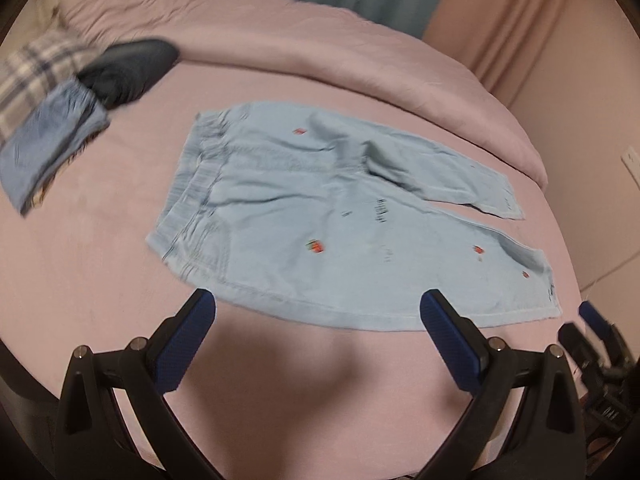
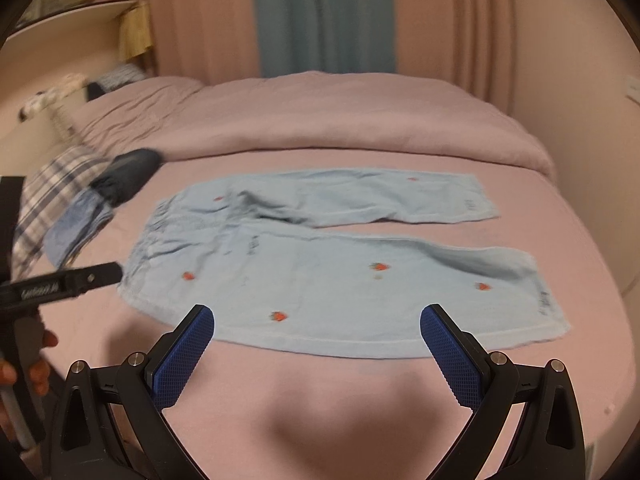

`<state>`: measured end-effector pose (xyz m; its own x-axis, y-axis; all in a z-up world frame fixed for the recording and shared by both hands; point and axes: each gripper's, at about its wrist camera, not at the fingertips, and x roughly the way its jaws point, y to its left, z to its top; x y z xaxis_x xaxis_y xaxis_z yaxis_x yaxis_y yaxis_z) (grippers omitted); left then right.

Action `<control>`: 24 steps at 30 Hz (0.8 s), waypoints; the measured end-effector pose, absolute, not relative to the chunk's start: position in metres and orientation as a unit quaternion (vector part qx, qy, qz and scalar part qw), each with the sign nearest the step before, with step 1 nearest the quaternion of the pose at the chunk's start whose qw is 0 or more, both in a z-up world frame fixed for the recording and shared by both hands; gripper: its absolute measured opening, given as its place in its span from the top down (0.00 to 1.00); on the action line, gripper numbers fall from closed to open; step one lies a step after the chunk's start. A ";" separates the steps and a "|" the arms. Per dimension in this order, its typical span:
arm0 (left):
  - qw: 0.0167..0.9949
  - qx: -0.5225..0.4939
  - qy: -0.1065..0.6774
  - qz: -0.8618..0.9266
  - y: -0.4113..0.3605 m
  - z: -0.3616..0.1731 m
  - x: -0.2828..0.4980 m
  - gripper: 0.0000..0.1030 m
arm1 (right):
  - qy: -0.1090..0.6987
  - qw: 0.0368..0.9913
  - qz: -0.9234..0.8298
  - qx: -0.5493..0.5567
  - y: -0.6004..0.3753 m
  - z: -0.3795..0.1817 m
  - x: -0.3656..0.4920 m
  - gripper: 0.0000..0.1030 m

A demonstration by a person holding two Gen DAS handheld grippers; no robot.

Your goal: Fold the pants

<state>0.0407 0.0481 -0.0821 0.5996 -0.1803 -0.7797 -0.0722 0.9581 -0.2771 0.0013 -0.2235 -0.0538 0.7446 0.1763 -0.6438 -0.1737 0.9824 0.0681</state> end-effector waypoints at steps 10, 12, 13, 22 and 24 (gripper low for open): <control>0.835 -0.329 0.442 -0.011 0.129 -0.153 0.043 0.17 | 0.308 0.892 0.279 -0.180 -0.111 -0.123 -0.004 0.23; 0.827 -0.343 0.445 -0.013 0.133 -0.164 0.052 0.35 | 0.291 0.881 0.294 -0.230 -0.089 -0.136 -0.005 0.31; 0.822 -0.350 0.449 -0.017 0.135 -0.171 0.059 0.40 | 0.284 0.875 0.297 -0.256 -0.078 -0.142 -0.004 0.35; 0.818 -0.376 0.436 -0.004 0.146 -0.188 0.084 0.82 | 0.280 0.830 0.304 -0.375 -0.041 -0.189 0.033 0.87; 0.825 -0.366 0.430 0.000 0.147 -0.182 0.077 0.84 | 0.280 0.830 0.310 -0.370 -0.039 -0.179 0.031 0.92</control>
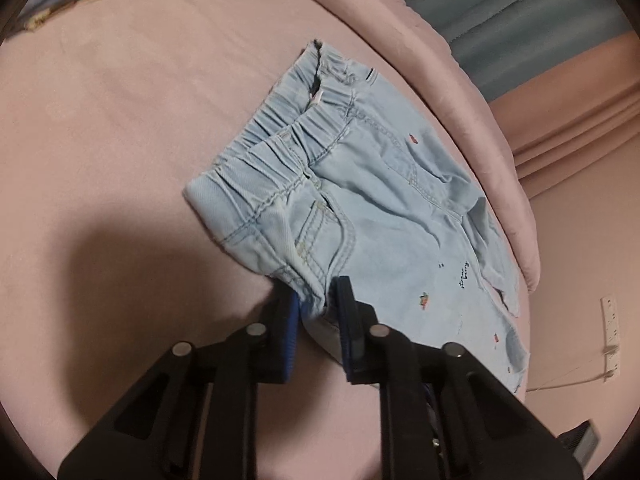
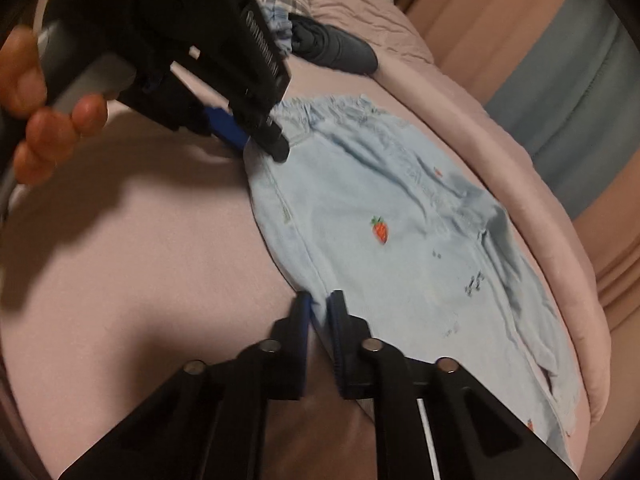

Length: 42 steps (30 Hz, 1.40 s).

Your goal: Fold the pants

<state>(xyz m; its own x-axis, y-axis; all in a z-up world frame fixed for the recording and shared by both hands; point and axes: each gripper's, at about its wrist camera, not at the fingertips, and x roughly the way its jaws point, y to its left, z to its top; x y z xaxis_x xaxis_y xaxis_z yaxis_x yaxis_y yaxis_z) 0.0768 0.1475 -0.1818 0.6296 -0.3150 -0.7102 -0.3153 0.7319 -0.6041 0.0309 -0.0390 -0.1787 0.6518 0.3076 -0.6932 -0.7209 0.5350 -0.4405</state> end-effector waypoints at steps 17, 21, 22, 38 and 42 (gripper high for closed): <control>0.895 -0.175 0.411 -0.023 0.110 -0.141 0.061 0.47 | 0.375 0.890 0.223 -0.136 -0.173 -0.132 0.082 0.59; 0.876 -0.125 0.461 -0.068 0.077 -0.182 0.098 0.51 | 0.450 0.875 0.099 -0.147 -0.241 -0.169 0.115 0.59; 0.866 -0.117 0.483 -0.063 0.080 -0.199 0.103 0.58 | 0.449 0.878 0.099 -0.134 -0.255 -0.172 0.114 0.57; 0.897 -0.025 0.429 -0.106 0.146 -0.137 0.249 0.17 | 0.381 0.881 0.232 -0.157 -0.202 -0.097 0.267 0.43; 0.877 -0.004 0.466 -0.120 0.149 -0.149 0.304 0.22 | 0.404 0.867 0.243 -0.161 -0.161 -0.101 0.343 0.43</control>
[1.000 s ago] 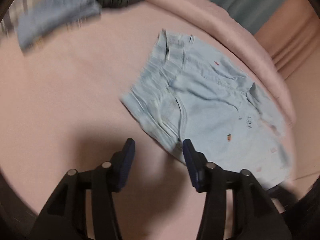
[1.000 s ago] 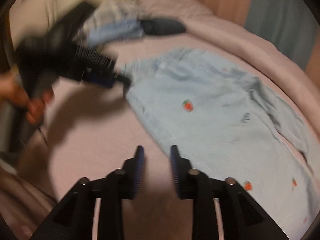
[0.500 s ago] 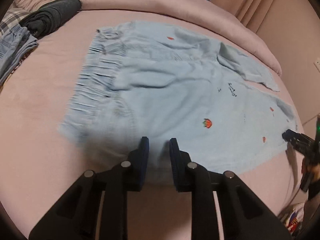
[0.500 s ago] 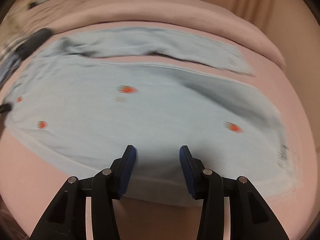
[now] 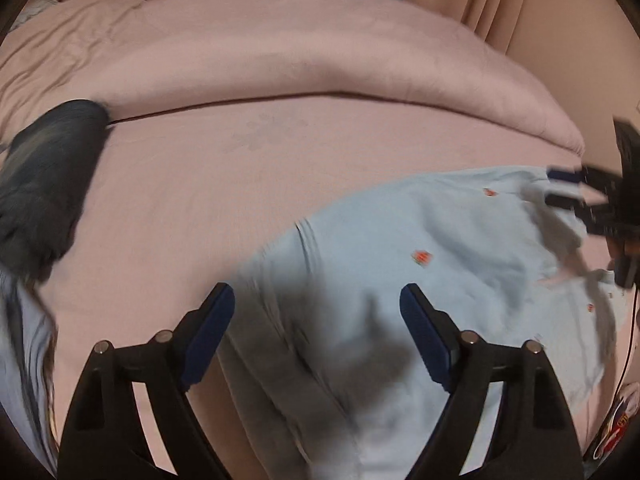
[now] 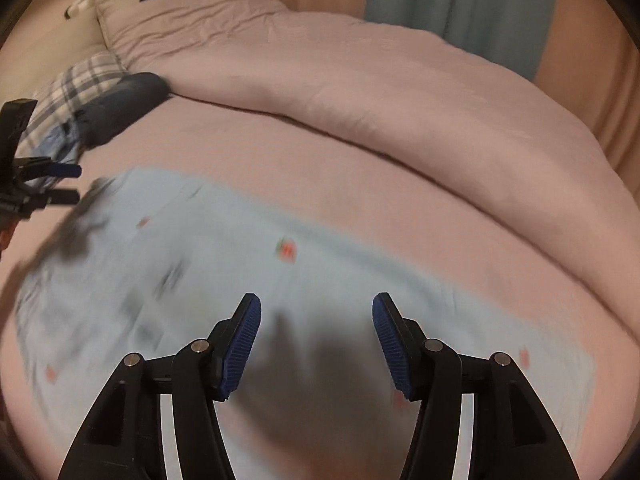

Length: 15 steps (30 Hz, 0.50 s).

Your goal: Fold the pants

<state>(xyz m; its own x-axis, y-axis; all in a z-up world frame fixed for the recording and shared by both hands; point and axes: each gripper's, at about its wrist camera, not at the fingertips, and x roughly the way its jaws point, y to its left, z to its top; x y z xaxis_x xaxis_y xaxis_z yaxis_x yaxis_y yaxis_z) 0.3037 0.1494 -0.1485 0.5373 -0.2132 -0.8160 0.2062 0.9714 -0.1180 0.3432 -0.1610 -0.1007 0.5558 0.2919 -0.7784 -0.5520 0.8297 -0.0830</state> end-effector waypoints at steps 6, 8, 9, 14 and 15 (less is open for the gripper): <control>0.833 0.035 0.530 -0.157 0.151 -0.181 0.337 0.49 | 0.448 0.813 0.294 -0.230 -0.103 -0.132 0.385 0.43; 0.830 0.038 0.529 -0.169 0.153 -0.181 0.342 0.59 | 0.473 0.784 0.302 -0.266 -0.088 -0.151 0.387 0.46; 0.830 0.040 0.530 -0.172 0.154 -0.181 0.342 0.69 | 0.475 0.778 0.306 -0.274 -0.083 -0.154 0.387 0.51; 0.843 0.045 0.509 -0.167 0.158 -0.171 0.342 0.96 | 0.428 0.779 0.303 -0.344 -0.051 -0.148 0.360 0.96; 0.852 0.057 0.498 -0.153 0.158 -0.169 0.339 0.96 | 0.422 0.789 0.290 -0.340 -0.050 -0.144 0.362 0.97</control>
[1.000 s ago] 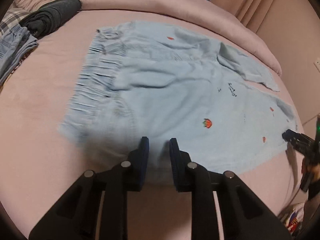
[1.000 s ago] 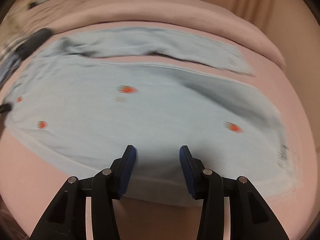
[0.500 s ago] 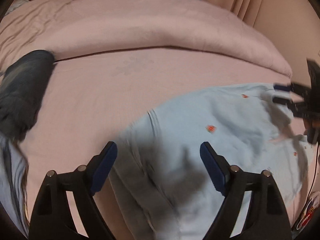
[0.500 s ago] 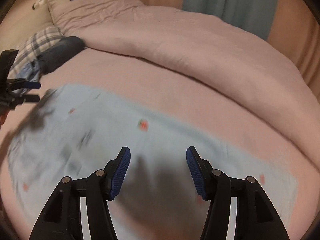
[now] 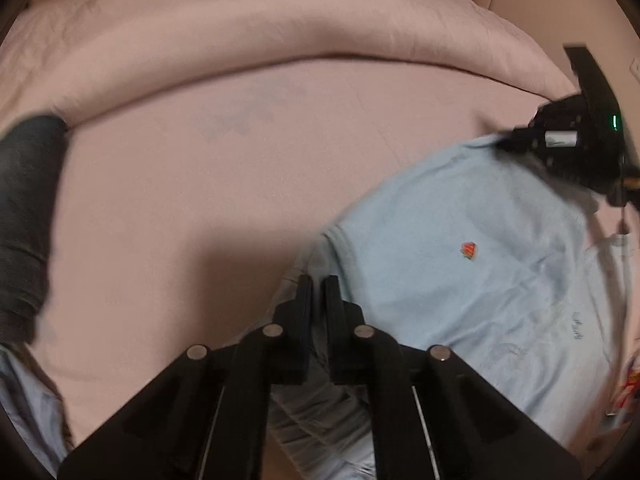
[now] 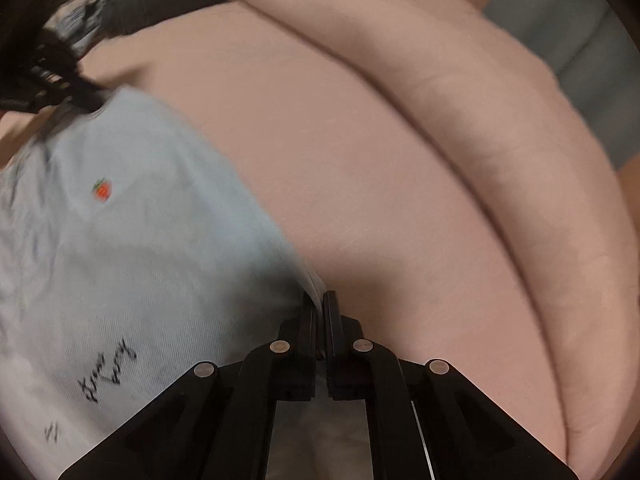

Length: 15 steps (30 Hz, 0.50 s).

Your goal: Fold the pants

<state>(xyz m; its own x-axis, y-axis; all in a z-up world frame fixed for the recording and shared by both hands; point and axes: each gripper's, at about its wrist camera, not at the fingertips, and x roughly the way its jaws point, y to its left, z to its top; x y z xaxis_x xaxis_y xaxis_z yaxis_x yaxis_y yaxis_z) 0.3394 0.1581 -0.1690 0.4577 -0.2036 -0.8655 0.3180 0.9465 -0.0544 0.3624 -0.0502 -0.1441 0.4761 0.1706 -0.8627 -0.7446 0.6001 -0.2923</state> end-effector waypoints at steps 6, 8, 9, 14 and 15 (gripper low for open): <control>0.834 0.035 0.530 -0.147 0.170 -0.179 0.349 0.93 | 0.434 0.791 0.254 -0.348 -0.029 -0.152 0.365 0.97; 0.834 0.022 0.527 -0.160 0.174 -0.173 0.344 0.73 | 0.444 0.792 0.268 -0.321 -0.030 -0.142 0.362 0.88; 0.837 0.018 0.525 -0.156 0.176 -0.172 0.343 0.53 | 0.446 0.794 0.275 -0.308 -0.031 -0.138 0.361 0.84; 0.829 -0.024 0.523 -0.195 0.180 -0.172 0.346 0.32 | 0.448 0.795 0.274 -0.302 -0.035 -0.130 0.360 0.56; 0.827 -0.007 0.524 -0.203 0.173 -0.175 0.347 0.32 | 0.455 0.790 0.281 -0.299 -0.031 -0.133 0.360 0.56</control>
<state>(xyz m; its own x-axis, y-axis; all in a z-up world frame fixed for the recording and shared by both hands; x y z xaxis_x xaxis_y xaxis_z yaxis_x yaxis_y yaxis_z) 0.3473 0.1728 -0.1754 0.3689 -0.3441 -0.8634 0.3288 0.9172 -0.2250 0.3597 -0.0315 -0.1333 0.4285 0.1715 -0.8871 -0.7161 0.6632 -0.2177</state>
